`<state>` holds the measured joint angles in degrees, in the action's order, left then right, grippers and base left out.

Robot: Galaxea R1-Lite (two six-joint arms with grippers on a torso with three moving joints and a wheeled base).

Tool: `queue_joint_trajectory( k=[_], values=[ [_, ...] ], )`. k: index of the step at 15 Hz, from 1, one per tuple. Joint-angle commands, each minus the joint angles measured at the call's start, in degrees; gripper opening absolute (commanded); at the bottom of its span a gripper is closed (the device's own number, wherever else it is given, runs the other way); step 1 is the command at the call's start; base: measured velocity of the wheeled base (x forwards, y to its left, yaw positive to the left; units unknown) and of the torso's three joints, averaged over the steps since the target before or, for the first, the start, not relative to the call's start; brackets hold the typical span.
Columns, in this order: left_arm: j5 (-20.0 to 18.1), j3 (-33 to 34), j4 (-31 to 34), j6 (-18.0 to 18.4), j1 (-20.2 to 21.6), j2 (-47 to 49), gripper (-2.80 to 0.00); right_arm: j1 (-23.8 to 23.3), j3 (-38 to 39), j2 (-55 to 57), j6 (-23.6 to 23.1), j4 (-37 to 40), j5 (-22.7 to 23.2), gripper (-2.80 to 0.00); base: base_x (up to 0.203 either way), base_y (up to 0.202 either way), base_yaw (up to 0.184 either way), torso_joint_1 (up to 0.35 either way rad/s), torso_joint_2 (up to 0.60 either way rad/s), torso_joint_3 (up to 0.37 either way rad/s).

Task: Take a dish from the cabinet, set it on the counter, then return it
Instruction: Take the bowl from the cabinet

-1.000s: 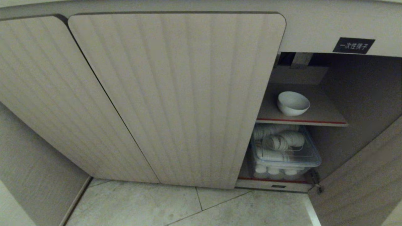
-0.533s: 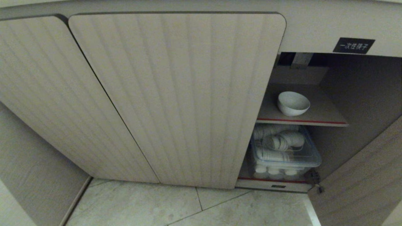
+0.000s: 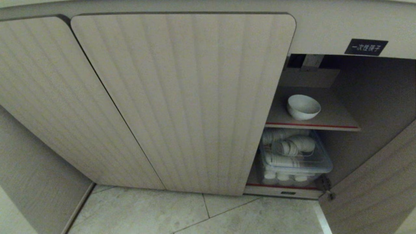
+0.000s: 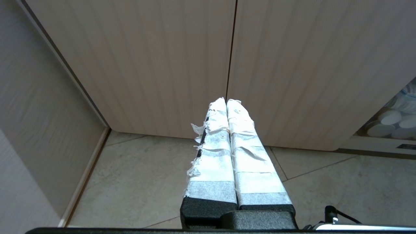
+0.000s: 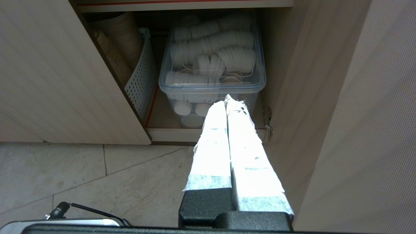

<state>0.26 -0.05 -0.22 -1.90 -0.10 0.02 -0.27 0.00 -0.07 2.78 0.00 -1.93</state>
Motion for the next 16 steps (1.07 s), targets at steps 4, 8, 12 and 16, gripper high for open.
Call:
queue_joint_trajectory(
  k=[4, 8, 12, 16],
  values=[
    [0.0, 0.0, 0.0, 0.0, 0.0, 0.0, -2.8, 0.0, 0.0, 0.1, 0.0, 0.0, 0.0, -2.8, 0.0, 0.0, 0.0, 0.0, 0.0, 0.0],
    [0.0, 0.0, 0.0, 0.0, 0.0, 0.0, -2.8, 0.0, 0.0, 0.1, 0.0, 0.0, 0.0, -2.8, 0.0, 0.0, 0.0, 0.0, 0.0, 0.0],
    [0.0, 0.0, 0.0, 0.0, 0.0, 0.0, -2.8, 0.0, 0.0, 0.1, -0.2, 0.1, 0.0, -2.8, 0.0, 0.0, 0.0, 0.0, 0.0, 0.0],
    [0.0, 0.0, 0.0, 0.0, 0.0, 0.0, -2.8, 0.0, 0.0, 0.1, -0.6, 0.0, 0.0, -2.8, 0.0, 0.0, 0.0, 0.0, 0.0, 0.0]
  ],
)
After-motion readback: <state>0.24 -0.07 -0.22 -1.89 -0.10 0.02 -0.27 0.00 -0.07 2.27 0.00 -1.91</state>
